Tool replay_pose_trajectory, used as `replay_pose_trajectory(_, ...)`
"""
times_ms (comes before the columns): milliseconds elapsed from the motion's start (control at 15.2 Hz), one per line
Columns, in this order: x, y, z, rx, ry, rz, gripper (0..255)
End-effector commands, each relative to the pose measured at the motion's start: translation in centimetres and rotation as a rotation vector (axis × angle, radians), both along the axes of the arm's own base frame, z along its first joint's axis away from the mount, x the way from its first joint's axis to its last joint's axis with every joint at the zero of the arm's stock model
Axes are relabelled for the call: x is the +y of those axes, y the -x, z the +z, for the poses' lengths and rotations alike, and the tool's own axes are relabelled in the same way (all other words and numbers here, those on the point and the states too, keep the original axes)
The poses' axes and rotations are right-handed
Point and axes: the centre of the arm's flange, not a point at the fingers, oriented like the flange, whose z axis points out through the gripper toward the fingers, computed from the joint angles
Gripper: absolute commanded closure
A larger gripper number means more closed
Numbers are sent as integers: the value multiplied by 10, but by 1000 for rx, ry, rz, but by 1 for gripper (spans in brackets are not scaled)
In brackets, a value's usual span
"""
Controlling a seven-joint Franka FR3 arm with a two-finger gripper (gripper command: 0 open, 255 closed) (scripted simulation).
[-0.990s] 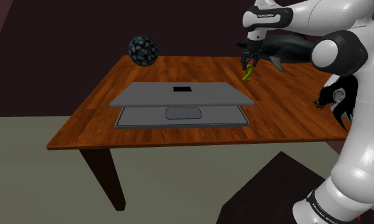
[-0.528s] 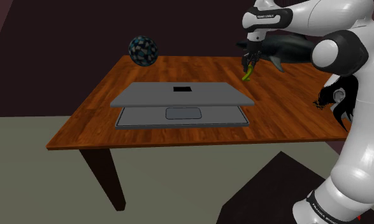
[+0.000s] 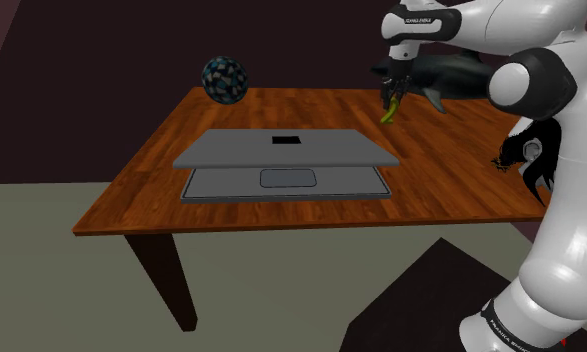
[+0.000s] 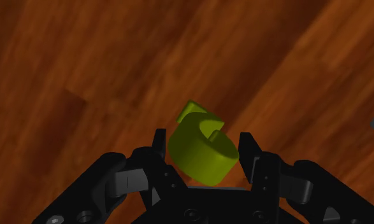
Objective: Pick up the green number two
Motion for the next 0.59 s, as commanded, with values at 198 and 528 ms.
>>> replay_pose_trajectory(198, -1, 0, 26, 0, 0, 0, 255)
replay_pose_trajectory(528, -1, 0, 52, 0, 0, 0, 255)
